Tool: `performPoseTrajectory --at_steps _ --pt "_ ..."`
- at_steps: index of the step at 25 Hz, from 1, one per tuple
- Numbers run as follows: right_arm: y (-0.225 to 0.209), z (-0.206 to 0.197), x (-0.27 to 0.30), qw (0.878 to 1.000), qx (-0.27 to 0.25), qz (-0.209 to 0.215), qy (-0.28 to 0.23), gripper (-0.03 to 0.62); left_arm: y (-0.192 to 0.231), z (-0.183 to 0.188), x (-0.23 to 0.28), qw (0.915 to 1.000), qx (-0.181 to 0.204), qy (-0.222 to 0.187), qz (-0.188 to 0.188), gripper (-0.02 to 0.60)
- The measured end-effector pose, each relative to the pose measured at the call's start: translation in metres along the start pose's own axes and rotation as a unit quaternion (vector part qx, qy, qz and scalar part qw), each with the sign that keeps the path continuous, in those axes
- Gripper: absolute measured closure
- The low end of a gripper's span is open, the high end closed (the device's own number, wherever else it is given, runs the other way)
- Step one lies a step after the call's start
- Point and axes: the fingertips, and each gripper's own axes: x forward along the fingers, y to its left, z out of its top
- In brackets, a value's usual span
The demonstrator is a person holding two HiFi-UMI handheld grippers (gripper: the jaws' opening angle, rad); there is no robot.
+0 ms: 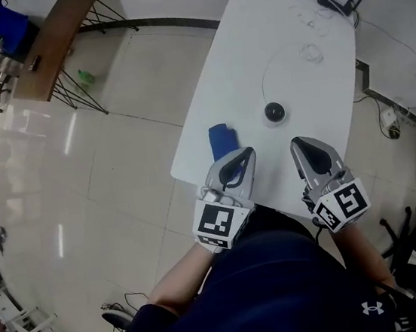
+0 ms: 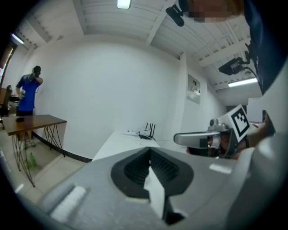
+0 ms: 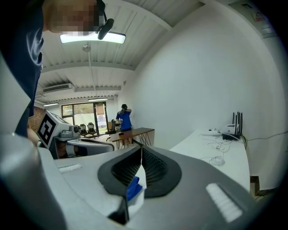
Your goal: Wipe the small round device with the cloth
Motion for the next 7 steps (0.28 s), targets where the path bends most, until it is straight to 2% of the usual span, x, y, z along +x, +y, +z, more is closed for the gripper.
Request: performPoseTrajectory --at_steps 7 --pt "0.0086 0.0001 0.0009 1.000 0.013 -0.006 -0.002 0.579 -0.0021 0.0031 -0.0078 0.9999 0.001 -0.002 -0.011 0.578"
